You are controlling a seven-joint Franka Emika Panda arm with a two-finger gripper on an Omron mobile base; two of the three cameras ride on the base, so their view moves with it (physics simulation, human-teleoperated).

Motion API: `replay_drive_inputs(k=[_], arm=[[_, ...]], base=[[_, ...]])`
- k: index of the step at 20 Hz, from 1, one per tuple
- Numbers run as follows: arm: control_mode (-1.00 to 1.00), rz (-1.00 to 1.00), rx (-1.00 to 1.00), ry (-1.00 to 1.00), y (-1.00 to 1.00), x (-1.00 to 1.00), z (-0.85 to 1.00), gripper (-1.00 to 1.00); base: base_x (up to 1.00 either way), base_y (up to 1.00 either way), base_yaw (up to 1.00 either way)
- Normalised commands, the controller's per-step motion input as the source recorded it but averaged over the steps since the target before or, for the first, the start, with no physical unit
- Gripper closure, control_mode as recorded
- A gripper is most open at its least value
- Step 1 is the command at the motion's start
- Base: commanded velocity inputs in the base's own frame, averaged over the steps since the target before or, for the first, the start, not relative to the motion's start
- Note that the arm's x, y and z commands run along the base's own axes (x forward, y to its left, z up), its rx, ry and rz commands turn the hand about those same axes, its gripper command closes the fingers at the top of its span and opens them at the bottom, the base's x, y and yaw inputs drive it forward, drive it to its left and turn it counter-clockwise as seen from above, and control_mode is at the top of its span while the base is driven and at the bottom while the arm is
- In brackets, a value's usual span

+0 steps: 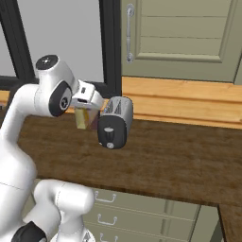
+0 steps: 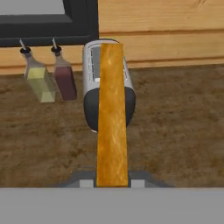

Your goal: Start the toaster. Once the lever pops up, take the bread to the plate on the dining counter.

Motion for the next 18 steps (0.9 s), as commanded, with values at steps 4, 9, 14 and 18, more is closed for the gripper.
replay_drive_inputs(k=[4,9,14,18], arm=[[-1.0,0.2,0.0,0.0,0.0,-0.99,0.02,1.0],[-1.0,0.2,0.0,0.0,0.0,-0.85,0.02,1.0],[-1.0,0.03,0.0,0.0,0.0,-0.53,0.18,1.0],[-1.0,-0.06,0.0,0.0,0.0,-0.04,0.28,1.0]], base=[[0.0,0.0,0.0],[0.0,0.0,0.0],[0.0,0.0,0.0],[0.0,0.0,0.0]])
